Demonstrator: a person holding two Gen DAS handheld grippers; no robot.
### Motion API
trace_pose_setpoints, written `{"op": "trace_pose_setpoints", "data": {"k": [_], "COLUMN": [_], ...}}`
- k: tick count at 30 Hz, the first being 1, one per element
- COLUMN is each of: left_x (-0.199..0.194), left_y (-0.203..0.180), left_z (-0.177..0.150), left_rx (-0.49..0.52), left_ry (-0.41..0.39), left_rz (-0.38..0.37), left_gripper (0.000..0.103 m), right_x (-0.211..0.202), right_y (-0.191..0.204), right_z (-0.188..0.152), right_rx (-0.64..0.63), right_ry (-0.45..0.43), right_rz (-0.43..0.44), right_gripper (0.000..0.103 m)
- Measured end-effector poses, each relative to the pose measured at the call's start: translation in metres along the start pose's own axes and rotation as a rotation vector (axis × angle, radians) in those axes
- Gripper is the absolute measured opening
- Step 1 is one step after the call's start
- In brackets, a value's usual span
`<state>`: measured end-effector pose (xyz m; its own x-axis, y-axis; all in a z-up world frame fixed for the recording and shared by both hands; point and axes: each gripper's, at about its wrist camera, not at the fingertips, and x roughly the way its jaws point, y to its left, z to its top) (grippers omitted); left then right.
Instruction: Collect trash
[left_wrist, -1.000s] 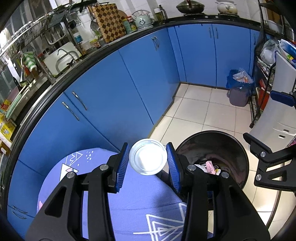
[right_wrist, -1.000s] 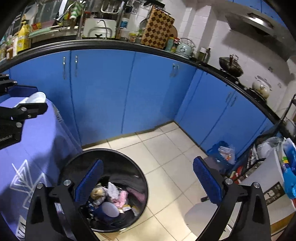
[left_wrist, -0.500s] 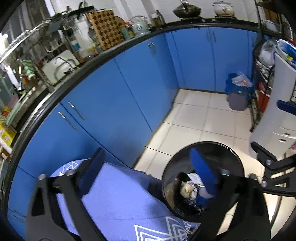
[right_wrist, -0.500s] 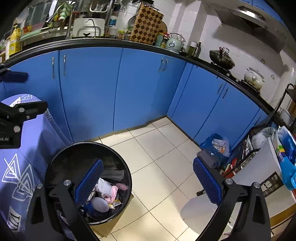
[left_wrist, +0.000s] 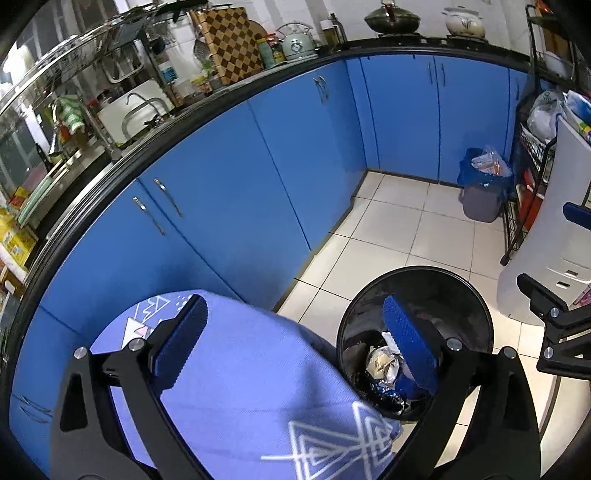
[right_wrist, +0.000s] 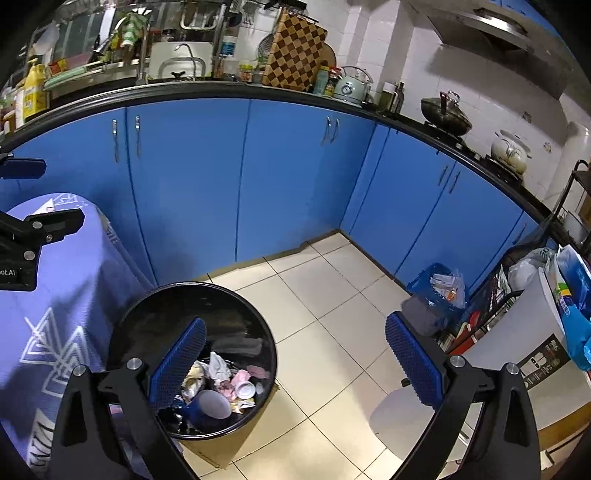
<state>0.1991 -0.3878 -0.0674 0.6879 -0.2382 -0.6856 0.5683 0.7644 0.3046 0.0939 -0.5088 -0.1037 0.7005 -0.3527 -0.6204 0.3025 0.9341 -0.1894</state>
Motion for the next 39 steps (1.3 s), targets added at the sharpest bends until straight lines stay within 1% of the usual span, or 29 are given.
{"op": "trace_pose_setpoints", "data": {"k": [5,13,18,20,39], "left_x": [-0.020,-0.040,-0.041,-0.040,-0.043], "left_y": [0.016,0.023,0.022,0.021,0.014], "left_z": [-0.010,-0.016,-0.017,-0.017,-0.017], "left_rx": [-0.022,-0.030,-0.029,-0.028,-0.014], "left_ry": [-0.013,-0.035,-0.025,-0.024,-0.031], "left_rz": [0.001,-0.018,-0.039,-0.030,-0.048], "left_gripper": [0.096,0.097,0.099,0.099,0.100], "right_x": [-0.015,-0.030,-0.031,-0.032,-0.031], "right_y": [0.015,0.020,0.017,0.020,0.016], "right_z": [0.005,0.008,0.007,0.006,0.002], "right_rx": [-0.023,-0.039,-0.035,-0.034,-0.032], "right_ry": [-0.018,-0.027,-0.024,-0.023,-0.024], "right_rz": [0.008,-0.003,-0.009,-0.012,-0.017], "right_gripper": [0.095,0.095,0.095,0.095,0.095]}}
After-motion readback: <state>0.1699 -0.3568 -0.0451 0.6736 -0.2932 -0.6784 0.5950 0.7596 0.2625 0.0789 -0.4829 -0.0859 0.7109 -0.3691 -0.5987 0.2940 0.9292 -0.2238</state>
